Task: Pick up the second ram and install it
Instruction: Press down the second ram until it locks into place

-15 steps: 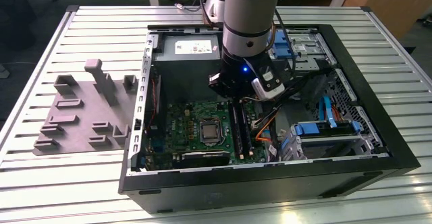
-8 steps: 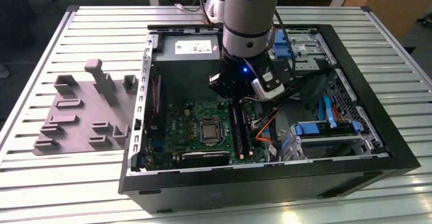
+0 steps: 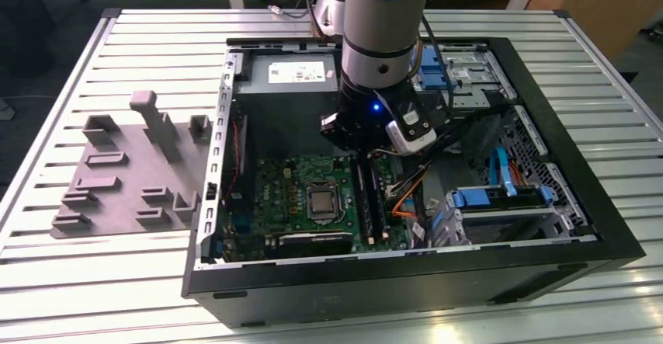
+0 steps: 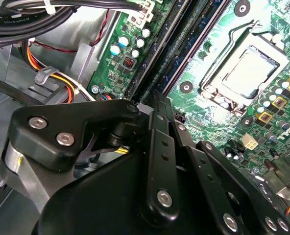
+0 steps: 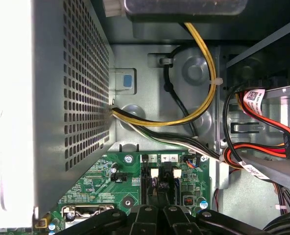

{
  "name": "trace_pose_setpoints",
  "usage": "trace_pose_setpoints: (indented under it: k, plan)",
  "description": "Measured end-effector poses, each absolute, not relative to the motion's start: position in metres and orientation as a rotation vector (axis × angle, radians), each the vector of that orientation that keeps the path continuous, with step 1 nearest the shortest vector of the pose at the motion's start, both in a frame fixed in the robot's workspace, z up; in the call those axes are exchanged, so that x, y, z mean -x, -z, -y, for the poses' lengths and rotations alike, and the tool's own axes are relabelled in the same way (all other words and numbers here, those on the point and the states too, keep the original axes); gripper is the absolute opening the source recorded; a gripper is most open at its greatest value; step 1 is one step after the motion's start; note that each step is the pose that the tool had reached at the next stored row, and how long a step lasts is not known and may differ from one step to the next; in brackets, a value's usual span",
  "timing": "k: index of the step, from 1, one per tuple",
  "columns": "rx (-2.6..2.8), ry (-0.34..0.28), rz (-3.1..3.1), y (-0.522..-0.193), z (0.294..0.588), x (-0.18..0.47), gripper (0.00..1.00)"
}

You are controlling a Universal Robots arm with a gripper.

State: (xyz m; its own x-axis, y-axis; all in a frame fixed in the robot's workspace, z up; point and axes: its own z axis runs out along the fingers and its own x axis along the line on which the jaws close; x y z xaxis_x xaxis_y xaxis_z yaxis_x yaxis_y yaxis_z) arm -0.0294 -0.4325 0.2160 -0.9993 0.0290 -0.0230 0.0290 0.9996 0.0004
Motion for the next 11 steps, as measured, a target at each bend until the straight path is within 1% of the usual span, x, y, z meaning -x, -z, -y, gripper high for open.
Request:
trace_pose_setpoints:
  k: [11]
  plan:
    - [-0.045,0.0,-3.118,-0.2152,0.4325,0.0294,0.11]
